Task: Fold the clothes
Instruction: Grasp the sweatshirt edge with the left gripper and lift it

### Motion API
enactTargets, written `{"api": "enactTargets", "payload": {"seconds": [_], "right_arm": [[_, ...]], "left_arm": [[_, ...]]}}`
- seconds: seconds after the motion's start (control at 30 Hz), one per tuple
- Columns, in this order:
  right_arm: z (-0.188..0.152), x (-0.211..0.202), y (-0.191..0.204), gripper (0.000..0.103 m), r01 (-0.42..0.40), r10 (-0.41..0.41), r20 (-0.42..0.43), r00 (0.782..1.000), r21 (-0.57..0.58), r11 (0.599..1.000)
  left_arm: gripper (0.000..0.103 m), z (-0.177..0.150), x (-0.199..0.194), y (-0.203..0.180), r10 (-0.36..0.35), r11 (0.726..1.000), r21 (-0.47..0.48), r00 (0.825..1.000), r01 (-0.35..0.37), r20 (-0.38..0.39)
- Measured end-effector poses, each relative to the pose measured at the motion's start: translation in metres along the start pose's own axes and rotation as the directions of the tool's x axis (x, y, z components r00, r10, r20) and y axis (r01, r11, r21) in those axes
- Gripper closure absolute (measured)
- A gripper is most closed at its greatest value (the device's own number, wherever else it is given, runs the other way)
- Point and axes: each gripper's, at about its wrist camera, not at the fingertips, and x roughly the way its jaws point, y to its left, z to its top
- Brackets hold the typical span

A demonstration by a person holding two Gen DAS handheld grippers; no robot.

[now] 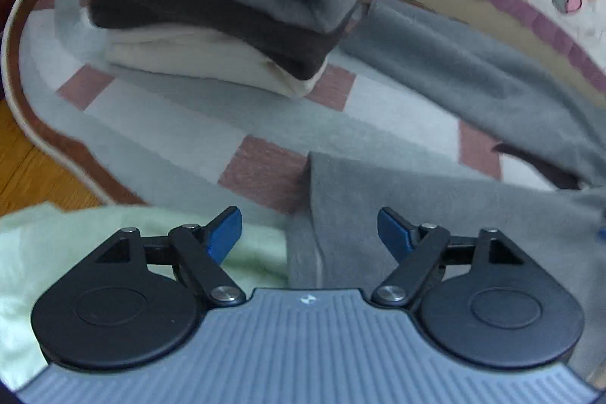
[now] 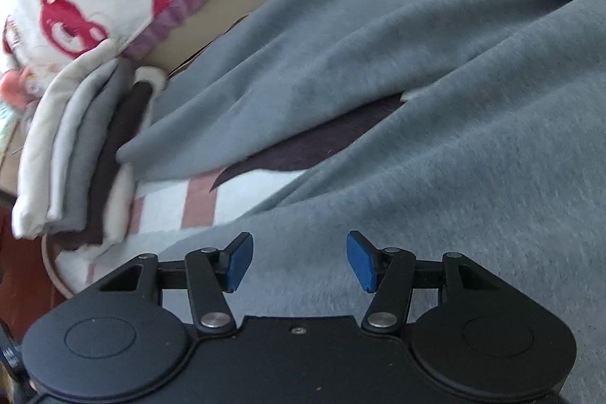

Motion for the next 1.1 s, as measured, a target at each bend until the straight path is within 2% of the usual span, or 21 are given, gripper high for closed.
{"api": "enactTargets", "payload": {"seconds": [0.1, 0.13, 0.17, 0.2, 0.23, 0.27, 0.3, 0.37, 0.43, 0.47, 0.5, 0.53, 0.57, 0.67, 0.7, 0.8, 0.9, 1.0, 1.1], "right_arm": [[0.009, -0.002, 0.013, 0.042, 0.03, -0.027, 0.068, 0.997, -0.054, 0.998], [0.014, 0.002, 0.018, 0.043, 0.022, -0.016, 0.065, 0.998, -0.078, 0.997], [0.019, 0.011, 0.024, 0.049, 0.003, 0.001, 0.039, 0.999, -0.102, 0.995], [0.023, 0.02, 0.029, 0.052, -0.008, 0.01, 0.012, 1.0, -0.123, 0.992], [0.026, 0.03, 0.034, 0.055, 0.007, -0.008, -0.008, 1.0, -0.133, 0.991], [0.028, 0.04, 0.038, 0.054, 0.042, -0.044, -0.017, 0.999, -0.134, 0.99], [0.03, 0.049, 0.04, 0.054, 0.073, -0.077, -0.027, 0.997, -0.126, 0.989], [0.032, 0.063, 0.04, 0.054, 0.128, -0.132, -0.053, 0.99, -0.074, 0.989], [0.033, 0.069, 0.039, 0.054, 0.154, -0.156, -0.069, 0.985, -0.024, 0.988], [0.031, 0.068, 0.038, 0.052, 0.15, -0.15, -0.075, 0.986, -0.006, 0.989], [0.029, 0.068, 0.039, 0.052, 0.138, -0.137, -0.088, 0.987, 0.002, 0.99], [0.025, 0.069, 0.042, 0.052, 0.117, -0.117, -0.118, 0.986, -0.012, 0.993], [0.02, 0.069, 0.046, 0.052, 0.105, -0.109, -0.155, 0.982, -0.035, 0.994], [0.005, 0.068, 0.056, 0.051, 0.081, -0.094, -0.21, 0.973, -0.073, 0.994], [0.001, 0.069, 0.056, 0.051, 0.066, -0.078, -0.218, 0.973, -0.061, 0.996], [-0.007, 0.074, 0.052, 0.048, 0.058, -0.051, -0.208, 0.977, 0.028, 0.998], [-0.017, 0.079, 0.052, 0.048, 0.002, 0.025, -0.207, 0.978, 0.13, 0.992], [-0.025, 0.081, 0.065, 0.045, -0.011, 0.038, -0.225, 0.974, 0.121, 0.993], [-0.029, 0.086, 0.08, 0.038, 0.012, 0.01, -0.241, 0.971, 0.086, 0.996]], "left_arm": [[0.024, -0.005, 0.026, 0.014, -0.082, 0.996, -0.046, 0.997, 0.081, -0.002], [0.028, -0.006, 0.035, 0.019, -0.109, 0.992, -0.062, 0.994, 0.108, -0.002], [0.031, -0.009, 0.037, 0.015, -0.171, 0.984, -0.06, 0.985, 0.17, 0.002], [0.069, -0.012, 0.039, 0.011, -0.234, 0.971, -0.056, 0.972, 0.234, 0.005], [0.099, -0.015, 0.04, 0.004, -0.241, 0.97, -0.026, 0.97, 0.241, -0.008], [0.1, -0.017, 0.04, -0.002, -0.243, 0.97, 0.006, 0.97, 0.243, -0.022], [0.1, -0.019, 0.034, -0.003, -0.242, 0.97, -0.002, 0.97, 0.242, -0.009], [0.1, -0.024, 0.021, -0.004, -0.241, 0.97, -0.025, 0.97, 0.242, 0.021], [0.101, -0.029, 0.002, 0.001, -0.268, 0.963, -0.025, 0.961, 0.27, 0.071], [0.101, -0.031, -0.008, 0.003, -0.282, 0.959, -0.009, 0.955, 0.284, 0.094], [0.101, -0.036, -0.017, 0.004, -0.322, 0.947, 0.039, 0.942, 0.32, 0.096], [0.1, -0.04, -0.027, 0.004, -0.364, 0.93, 0.089, 0.927, 0.356, 0.095], [0.1, -0.048, -0.033, 0.004, -0.384, 0.92, 0.119, 0.921, 0.374, 0.073], [0.101, -0.069, -0.037, 0.012, -0.376, 0.923, 0.094, 0.927, 0.374, 0.006], [0.101, -0.075, -0.035, 0.017, -0.387, 0.92, 0.069, 0.922, 0.386, 0.004], [0.101, -0.083, -0.033, 0.017, -0.383, 0.922, 0.072, 0.923, 0.38, 0.032], [0.101, -0.084, -0.036, 0.005, -0.378, 0.921, 0.121, 0.925, 0.37, 0.044], [0.101, -0.092, -0.041, 0.007, -0.41, 0.905, 0.149, 0.911, 0.399, 0.051], [0.101, -0.101, -0.057, 0.01, -0.458, 0.884, 0.152, 0.883, 0.442, 0.098]]}}
